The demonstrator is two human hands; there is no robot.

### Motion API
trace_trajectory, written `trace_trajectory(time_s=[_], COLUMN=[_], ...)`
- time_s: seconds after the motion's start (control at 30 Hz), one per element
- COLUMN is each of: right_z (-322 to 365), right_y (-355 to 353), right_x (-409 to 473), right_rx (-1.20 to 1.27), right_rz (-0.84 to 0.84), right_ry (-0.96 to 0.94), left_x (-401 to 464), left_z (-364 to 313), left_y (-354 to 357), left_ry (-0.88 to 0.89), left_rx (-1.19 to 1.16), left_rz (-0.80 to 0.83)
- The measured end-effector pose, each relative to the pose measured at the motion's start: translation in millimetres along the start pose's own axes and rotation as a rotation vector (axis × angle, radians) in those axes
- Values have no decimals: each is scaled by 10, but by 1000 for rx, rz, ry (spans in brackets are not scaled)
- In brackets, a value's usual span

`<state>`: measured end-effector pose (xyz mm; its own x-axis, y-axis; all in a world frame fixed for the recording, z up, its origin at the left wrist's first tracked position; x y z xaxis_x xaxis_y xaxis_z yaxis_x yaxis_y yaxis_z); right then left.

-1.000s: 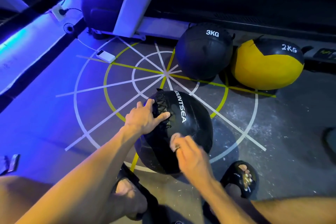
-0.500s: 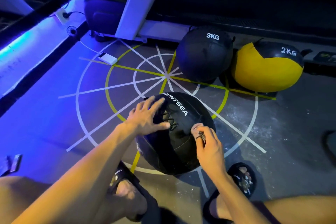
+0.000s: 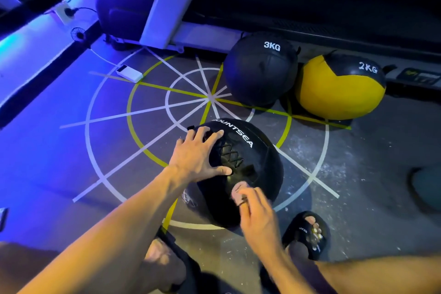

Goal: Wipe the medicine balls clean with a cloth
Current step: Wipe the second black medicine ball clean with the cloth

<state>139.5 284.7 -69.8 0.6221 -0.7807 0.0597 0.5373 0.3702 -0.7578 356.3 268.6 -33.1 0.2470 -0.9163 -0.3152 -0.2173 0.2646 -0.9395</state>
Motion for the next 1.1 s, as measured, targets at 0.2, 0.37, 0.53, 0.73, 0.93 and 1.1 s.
trace_trajectory(time_s=[0.2,0.37,0.53,0.73,0.93,1.1], right_z=[-462,203,-345,-883,-244,85], right_y=[-375,-142,-538,-868,-637,-329], right_x=[153,236,458,834,659,365], right_rx=[266,160,187,294,97,-237], right_rz=[-270,-25,-169,-219,-180,100], right_ry=[369,-16,166,465,193,-272], left_x=[-156,-208,-90,-215,-234,-208], left_z=[-252,-245,-137,-427,-259,-80], left_y=[75,42,-101,-18,157,236], left_ry=[-220,-186,67,170,137,159], left_rx=[18,-3,-193,-203,-430,-514], left_rz=[-69,-39,77,-16,8,19])
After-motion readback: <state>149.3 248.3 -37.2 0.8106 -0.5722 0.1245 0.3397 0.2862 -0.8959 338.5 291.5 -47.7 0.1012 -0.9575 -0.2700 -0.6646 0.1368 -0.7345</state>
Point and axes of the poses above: each hand's wrist, its own x-axis towards the middle knuckle, its own y-axis out of the palm, z = x × y, the point moved 8 cm from there along x, towards the middle knuckle, and after that the axes turned 8 degrees about z, right-handed, at the moved point
